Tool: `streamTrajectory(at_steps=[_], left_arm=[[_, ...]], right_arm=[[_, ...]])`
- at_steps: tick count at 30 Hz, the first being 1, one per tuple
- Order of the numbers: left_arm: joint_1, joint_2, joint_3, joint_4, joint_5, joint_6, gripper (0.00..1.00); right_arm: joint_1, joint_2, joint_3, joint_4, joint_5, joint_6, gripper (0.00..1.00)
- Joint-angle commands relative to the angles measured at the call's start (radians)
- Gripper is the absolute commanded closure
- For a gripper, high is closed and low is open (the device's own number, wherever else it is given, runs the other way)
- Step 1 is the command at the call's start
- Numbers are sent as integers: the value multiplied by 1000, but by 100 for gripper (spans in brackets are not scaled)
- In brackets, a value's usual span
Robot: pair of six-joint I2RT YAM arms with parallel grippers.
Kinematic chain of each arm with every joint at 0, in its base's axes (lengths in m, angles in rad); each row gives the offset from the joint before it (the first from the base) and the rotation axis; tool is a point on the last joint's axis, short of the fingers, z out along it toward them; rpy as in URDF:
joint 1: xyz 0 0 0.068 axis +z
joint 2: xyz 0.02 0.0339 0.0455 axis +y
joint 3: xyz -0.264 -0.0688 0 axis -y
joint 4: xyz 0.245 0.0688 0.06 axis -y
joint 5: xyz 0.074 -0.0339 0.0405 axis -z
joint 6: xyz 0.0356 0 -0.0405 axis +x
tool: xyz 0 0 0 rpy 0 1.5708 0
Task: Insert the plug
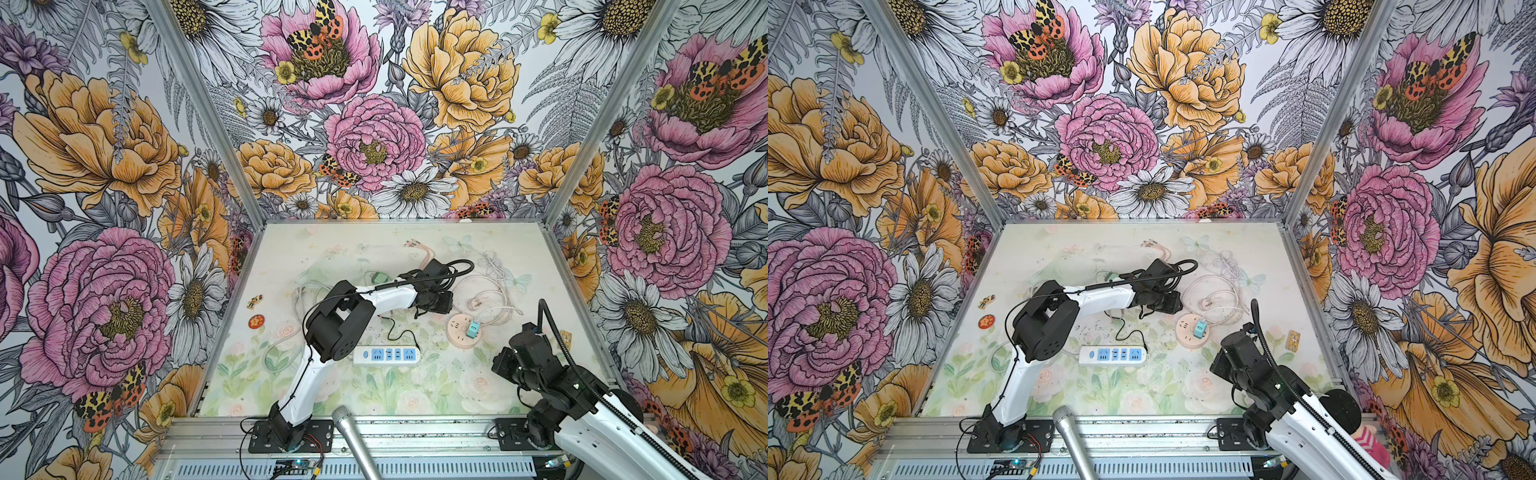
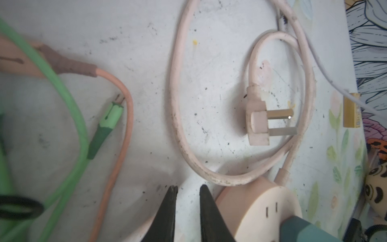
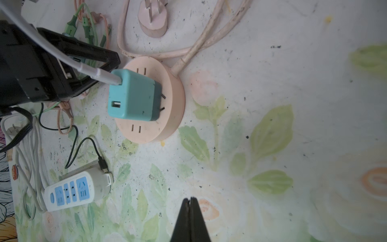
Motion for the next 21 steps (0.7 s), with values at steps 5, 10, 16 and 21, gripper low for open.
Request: streamTrajectory(at_steps=[5,10,16,21], left_arm=[[3,-40,-139,159,131,-43,77],[-16,-87,-217,202,139,-50,77],[-59,-152,-325,263,137,-67,77],[-86,-152,-341,296,135,-89,77]], right_arm=[[44,41,-77,159,47,94,97],[92,82,-111,275,75,123,98],[159,202,-190,485,100,185,98],[188,301,-187,519,134,190,98]])
